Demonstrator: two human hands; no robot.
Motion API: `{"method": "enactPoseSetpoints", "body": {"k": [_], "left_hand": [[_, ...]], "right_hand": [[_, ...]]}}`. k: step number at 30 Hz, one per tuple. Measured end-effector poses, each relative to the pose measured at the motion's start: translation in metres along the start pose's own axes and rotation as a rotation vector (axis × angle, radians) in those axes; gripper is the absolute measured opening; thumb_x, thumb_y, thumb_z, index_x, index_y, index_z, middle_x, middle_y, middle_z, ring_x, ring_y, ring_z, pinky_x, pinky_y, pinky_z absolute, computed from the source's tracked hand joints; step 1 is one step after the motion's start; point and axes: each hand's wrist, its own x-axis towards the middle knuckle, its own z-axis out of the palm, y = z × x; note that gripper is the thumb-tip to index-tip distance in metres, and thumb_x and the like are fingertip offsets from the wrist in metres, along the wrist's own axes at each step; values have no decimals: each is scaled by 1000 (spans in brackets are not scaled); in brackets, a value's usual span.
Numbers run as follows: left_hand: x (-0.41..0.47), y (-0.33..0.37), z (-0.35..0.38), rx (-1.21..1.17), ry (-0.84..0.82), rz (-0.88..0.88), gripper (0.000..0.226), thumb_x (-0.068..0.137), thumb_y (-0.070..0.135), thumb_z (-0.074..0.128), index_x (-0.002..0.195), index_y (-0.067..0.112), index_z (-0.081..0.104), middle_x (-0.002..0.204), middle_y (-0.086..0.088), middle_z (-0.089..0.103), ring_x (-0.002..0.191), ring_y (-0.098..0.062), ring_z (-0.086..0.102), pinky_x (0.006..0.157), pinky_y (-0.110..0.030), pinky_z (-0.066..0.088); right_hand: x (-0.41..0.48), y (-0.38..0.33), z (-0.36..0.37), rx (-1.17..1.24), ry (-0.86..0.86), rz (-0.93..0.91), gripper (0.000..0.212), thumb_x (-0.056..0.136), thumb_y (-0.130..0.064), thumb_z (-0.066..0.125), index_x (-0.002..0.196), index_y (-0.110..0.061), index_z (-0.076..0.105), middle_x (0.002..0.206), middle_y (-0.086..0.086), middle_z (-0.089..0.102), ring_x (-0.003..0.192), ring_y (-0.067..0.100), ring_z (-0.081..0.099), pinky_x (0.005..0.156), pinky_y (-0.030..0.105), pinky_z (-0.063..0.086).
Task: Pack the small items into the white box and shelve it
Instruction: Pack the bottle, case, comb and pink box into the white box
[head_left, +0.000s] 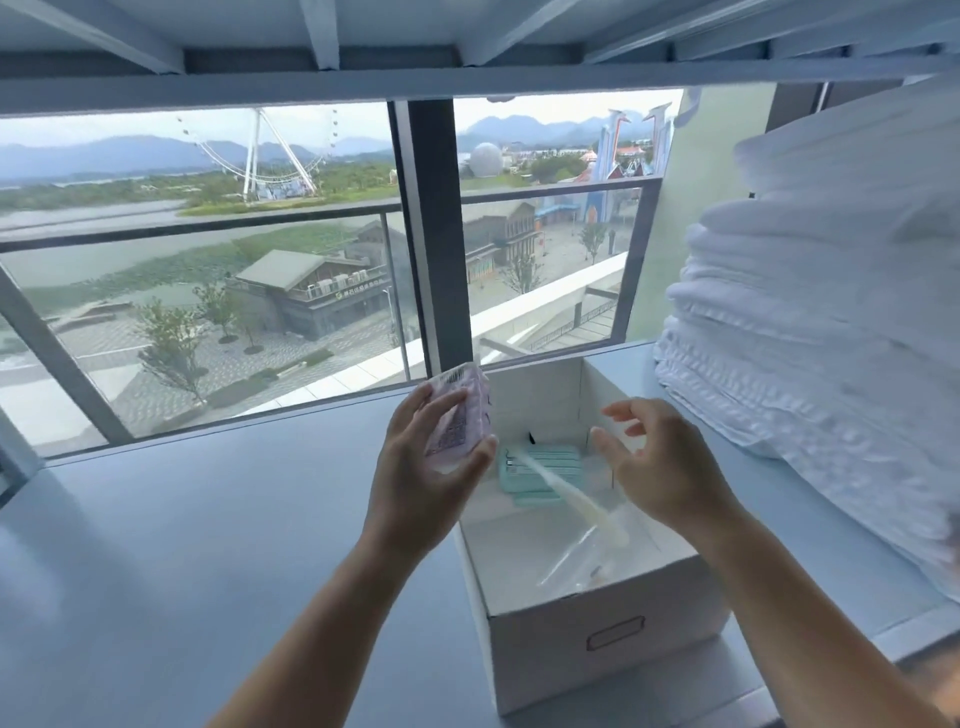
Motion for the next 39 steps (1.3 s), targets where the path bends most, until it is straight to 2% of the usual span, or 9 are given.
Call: {"method": "enactPoseSetpoints", "body": {"k": [3, 7, 11, 15, 21, 27, 31, 35, 39], "left_hand": [[2, 7, 10, 57, -29, 11, 49, 76, 36, 70, 123, 32, 57, 145, 7, 37, 127, 9, 29, 93, 3, 20], [3, 18, 23, 98, -73, 23, 51, 76, 46, 68, 124, 34, 56, 146, 8, 36, 131, 4, 28, 101, -20, 28], [1, 30, 38, 118, -127, -7, 50, 75, 47, 68, 123, 37, 55, 145, 10, 38, 124, 4, 34, 99, -20, 28], [-3, 32, 48, 199, -182, -19, 51, 76, 50, 66, 124, 39, 53, 146, 11, 35, 117, 5, 37, 97, -21, 35], [-6, 34, 51, 329, -245, -39, 55, 77, 58, 58, 128, 41, 47, 147, 14, 30, 129, -2, 36, 92, -23, 35], [-5, 34, 53, 445, -310, -64, 72, 69, 72, 48, 135, 45, 36, 152, 12, 24, 140, -8, 19, 109, -33, 24], [-5, 33, 53, 466, -180, -61, 59, 79, 62, 51, 131, 36, 47, 147, 7, 36, 135, -9, 29, 104, -22, 20], [-5, 34, 47, 386, -6, -130, 40, 85, 37, 59, 124, 28, 56, 143, 1, 44, 131, -11, 39, 103, -21, 25], [-14, 38, 41, 390, 40, -209, 40, 86, 26, 60, 126, 26, 53, 144, 1, 40, 132, -12, 36, 100, -20, 24]], "right_hand": [[9, 17, -15, 7, 11, -45, 30, 81, -26, 65, 109, -14, 61, 109, 4, 62, 94, 16, 57, 81, 29, 47], [15, 41, -28, -39, -104, 13, 42, 80, -32, 66, 119, -18, 57, 121, 2, 60, 109, 18, 56, 84, 21, 35], [12, 54, -32, 11, -249, 65, 49, 83, -28, 63, 129, -18, 50, 130, 0, 57, 111, 18, 57, 87, 22, 38], [11, 60, -33, 90, -248, 54, 44, 86, -16, 59, 129, -19, 51, 127, -2, 60, 99, 14, 59, 84, 19, 36], [12, 69, -26, 117, -231, 60, 46, 86, -19, 58, 131, -19, 49, 128, -1, 60, 108, 18, 60, 85, 21, 38], [12, 72, -24, 147, -253, 76, 48, 85, -24, 57, 132, -22, 48, 128, -5, 60, 109, 16, 59, 91, 27, 43], [12, 70, -26, 157, -244, 69, 48, 84, -23, 59, 131, -20, 49, 126, -4, 62, 107, 18, 60, 92, 27, 43], [12, 68, -29, 162, -276, 57, 50, 84, -24, 59, 132, -19, 48, 128, -3, 60, 113, 19, 58, 98, 30, 43], [15, 65, -35, 111, -341, 27, 55, 86, -25, 58, 137, -14, 40, 134, 4, 54, 120, 22, 52, 97, 26, 37]]}}
